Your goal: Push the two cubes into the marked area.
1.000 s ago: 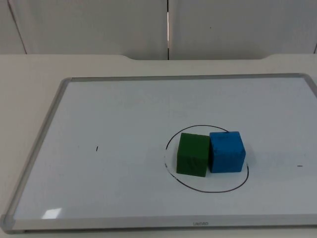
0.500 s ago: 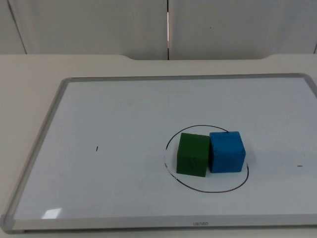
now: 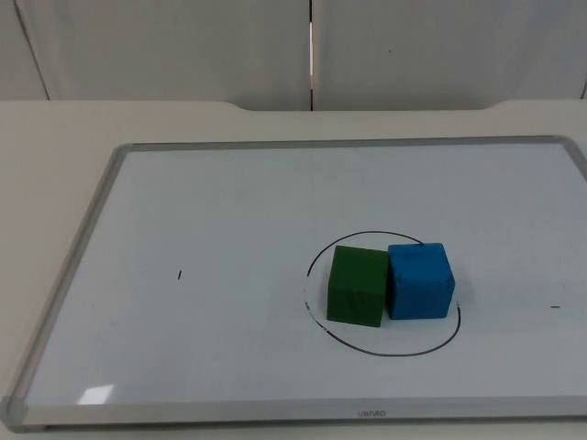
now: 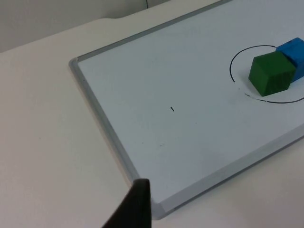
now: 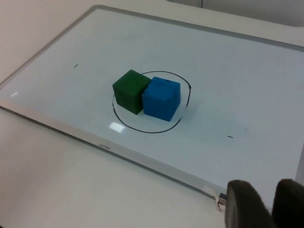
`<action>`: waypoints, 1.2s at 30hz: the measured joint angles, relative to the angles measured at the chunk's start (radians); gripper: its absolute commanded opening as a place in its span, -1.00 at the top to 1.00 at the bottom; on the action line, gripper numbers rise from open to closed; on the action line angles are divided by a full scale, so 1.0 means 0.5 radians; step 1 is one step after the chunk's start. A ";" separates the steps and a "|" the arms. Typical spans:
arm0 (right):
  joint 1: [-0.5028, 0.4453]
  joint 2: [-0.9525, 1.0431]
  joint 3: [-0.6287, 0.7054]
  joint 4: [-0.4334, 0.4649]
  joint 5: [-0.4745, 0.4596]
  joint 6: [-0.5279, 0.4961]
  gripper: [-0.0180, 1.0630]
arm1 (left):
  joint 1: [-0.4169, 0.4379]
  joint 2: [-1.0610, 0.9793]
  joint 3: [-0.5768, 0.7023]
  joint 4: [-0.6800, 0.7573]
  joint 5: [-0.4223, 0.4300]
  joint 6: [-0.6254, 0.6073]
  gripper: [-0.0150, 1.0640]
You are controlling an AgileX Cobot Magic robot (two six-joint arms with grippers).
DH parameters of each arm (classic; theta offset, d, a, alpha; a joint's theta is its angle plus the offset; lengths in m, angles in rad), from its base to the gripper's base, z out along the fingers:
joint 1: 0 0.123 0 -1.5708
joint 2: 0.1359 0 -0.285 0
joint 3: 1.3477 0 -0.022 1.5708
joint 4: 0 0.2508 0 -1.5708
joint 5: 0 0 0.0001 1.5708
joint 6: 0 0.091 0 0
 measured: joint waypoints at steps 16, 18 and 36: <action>0.000 0.000 0.000 0.000 0.000 0.000 0.64 | 0.000 0.000 0.000 0.005 0.000 0.000 -0.87; 0.000 0.000 0.000 0.000 0.000 0.000 0.64 | 0.000 0.000 0.000 0.008 0.000 0.000 -0.87; 0.000 0.000 0.000 0.000 0.000 0.000 0.64 | 0.000 0.000 0.000 0.085 0.000 -0.135 -0.87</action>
